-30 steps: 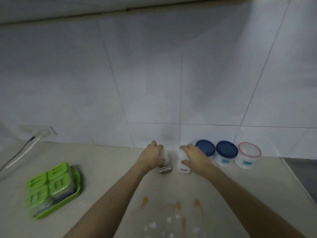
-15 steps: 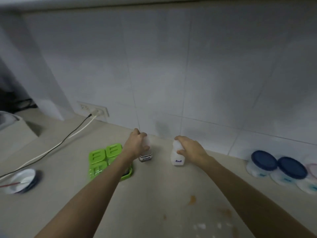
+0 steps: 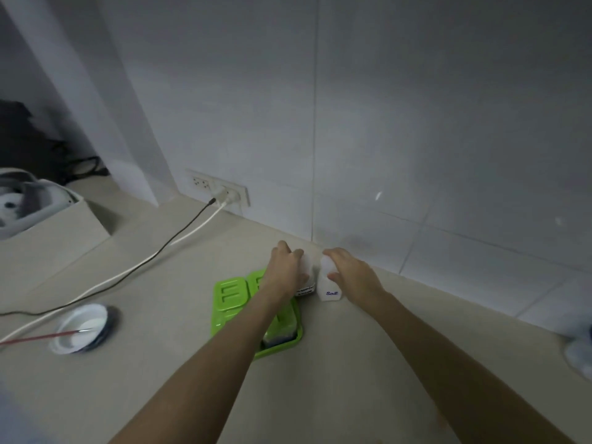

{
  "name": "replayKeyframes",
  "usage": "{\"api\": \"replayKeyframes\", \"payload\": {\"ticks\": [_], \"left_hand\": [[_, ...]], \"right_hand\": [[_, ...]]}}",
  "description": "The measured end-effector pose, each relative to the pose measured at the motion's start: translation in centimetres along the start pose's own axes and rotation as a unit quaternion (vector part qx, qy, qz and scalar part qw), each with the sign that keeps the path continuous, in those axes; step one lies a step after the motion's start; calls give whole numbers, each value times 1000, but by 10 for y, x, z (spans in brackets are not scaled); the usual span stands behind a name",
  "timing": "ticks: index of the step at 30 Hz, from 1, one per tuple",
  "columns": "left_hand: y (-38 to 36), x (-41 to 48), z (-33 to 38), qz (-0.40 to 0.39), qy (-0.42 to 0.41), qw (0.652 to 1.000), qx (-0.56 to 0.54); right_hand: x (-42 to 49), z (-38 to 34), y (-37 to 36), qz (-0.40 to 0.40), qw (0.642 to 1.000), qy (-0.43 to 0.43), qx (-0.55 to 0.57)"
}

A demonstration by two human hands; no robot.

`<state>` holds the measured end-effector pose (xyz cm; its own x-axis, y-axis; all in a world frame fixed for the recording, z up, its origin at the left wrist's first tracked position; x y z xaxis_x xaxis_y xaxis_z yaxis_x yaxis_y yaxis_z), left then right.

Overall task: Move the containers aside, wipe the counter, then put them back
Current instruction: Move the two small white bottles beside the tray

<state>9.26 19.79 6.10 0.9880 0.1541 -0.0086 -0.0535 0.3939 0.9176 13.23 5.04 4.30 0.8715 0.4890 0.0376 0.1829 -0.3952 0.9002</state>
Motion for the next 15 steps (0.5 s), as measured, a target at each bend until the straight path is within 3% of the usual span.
{"api": "replayKeyframes", "payload": {"ticks": [5, 15], "left_hand": [[-7, 9, -7, 13, 9, 999, -51], [-9, 10, -3, 2, -18, 999, 32]], "right_hand": [[9, 0, -2, 31, 998, 14, 57], [2, 4, -6, 15, 997, 6, 75]]}}
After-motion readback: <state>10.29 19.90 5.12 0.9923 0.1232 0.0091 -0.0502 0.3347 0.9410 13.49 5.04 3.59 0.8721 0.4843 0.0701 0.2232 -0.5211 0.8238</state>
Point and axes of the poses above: each hand's wrist, its own x-axis towards the middle knuckle, its own y-axis out of the back of the hand, z = x × y, the point moved 4 cm from there along x, towards the middle knuckle, and after that the axes turned 2 degrees about z, right-handed, at the moved point
